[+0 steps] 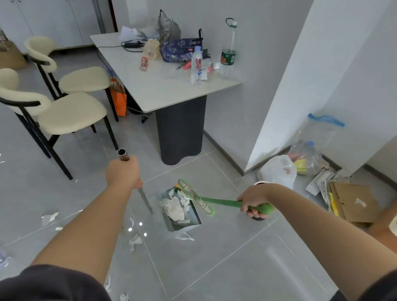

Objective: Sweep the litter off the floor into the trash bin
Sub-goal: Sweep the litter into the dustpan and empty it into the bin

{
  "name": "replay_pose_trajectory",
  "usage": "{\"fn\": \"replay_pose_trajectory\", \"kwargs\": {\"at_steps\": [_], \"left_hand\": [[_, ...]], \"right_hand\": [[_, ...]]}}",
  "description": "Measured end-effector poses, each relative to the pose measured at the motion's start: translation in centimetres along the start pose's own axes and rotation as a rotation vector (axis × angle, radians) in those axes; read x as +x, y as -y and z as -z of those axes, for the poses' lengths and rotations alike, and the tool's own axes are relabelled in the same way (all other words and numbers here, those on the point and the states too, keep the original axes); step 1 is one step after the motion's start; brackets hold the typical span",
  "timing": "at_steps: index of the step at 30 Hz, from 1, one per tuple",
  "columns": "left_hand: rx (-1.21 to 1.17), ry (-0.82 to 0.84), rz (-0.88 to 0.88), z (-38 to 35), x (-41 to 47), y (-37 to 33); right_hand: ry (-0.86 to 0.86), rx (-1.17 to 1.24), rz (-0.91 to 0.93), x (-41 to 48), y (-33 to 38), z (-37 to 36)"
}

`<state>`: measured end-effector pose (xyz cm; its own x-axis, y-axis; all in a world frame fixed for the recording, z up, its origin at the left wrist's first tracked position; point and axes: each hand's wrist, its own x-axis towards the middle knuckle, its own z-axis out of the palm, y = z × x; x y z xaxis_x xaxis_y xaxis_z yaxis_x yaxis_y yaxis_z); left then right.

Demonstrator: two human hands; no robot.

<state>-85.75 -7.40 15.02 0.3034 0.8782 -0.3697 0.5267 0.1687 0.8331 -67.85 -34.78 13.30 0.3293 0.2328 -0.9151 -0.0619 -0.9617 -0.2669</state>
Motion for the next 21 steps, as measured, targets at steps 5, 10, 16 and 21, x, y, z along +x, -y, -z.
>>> {"fn": "replay_pose_trajectory", "kwargs": {"at_steps": [5,10,16,21], "left_hand": [[0.028,0.068,-0.087,-4.9,-2.7,-5.1],[0.063,0.157,-0.178,-9.5,-3.8,-9.3],[0.057,0.248,-0.266,-15.6,-6.1,-12.9],[0.105,0.319,-0.320,-21.2,-8.4,-14.0]], "right_hand": [[-0.037,0.098,-0.023,-2.0,-3.5,3.7],[-0.114,0.216,-0.023,-4.2,-7.1,6.4],[-0.187,0.325,-0.035,-5.0,-11.0,9.1],[-0.231,0.394,-0.050,-5.1,-14.3,11.8]]}}
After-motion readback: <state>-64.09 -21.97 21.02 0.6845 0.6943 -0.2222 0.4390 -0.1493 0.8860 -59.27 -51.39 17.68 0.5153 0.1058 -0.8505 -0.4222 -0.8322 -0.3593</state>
